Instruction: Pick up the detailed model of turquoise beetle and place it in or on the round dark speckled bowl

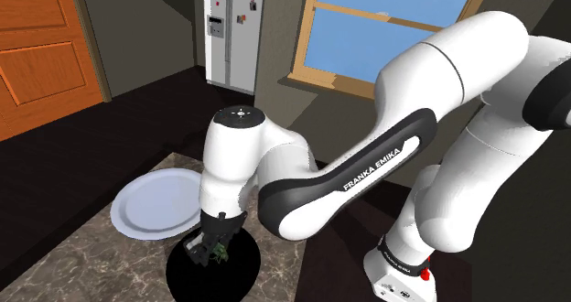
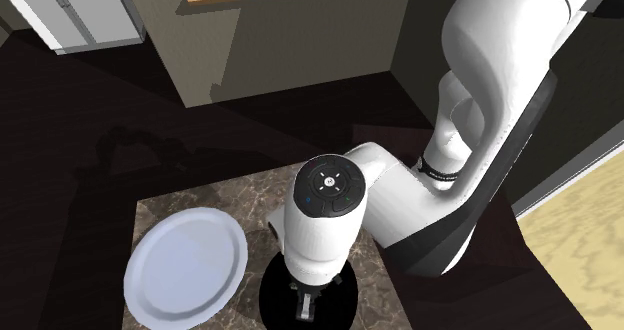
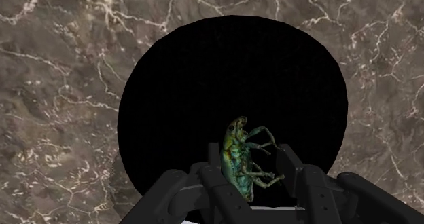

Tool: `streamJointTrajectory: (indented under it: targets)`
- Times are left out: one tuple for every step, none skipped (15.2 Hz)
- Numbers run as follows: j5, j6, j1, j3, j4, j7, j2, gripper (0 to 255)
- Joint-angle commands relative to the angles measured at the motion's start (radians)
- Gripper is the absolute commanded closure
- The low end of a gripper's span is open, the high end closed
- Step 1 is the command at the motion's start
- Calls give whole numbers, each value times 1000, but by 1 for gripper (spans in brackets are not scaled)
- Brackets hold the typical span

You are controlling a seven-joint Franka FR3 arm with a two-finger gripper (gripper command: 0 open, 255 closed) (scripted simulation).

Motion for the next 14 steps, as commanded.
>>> streamJointTrajectory:
  targets:
    - [-17, 26, -1, 1, -10, 10, 19, 255]
    - [-25, 37, -1, 1, -14, 16, 28, 255]
    - [-25, 37, -1, 1, -14, 16, 28, 255]
    - [-25, 37, -1, 1, -14, 16, 28, 255]
    - [-25, 37, -1, 1, -14, 16, 28, 255]
    - [-25, 37, -1, 1, -14, 16, 28, 255]
    - [-25, 37, -1, 1, -14, 16, 28, 255]
    - [-25, 37, -1, 1, -14, 16, 28, 255]
    - [-25, 37, -1, 1, -14, 16, 28, 255]
    - [-25, 37, -1, 1, -14, 16, 28, 255]
    - [-25, 37, -1, 1, -14, 16, 28, 0]
    - [-25, 37, -1, 1, -14, 16, 28, 0]
    - [-25, 37, -1, 1, -14, 16, 28, 0]
    - [-25, 37, -1, 1, -14, 16, 28, 0]
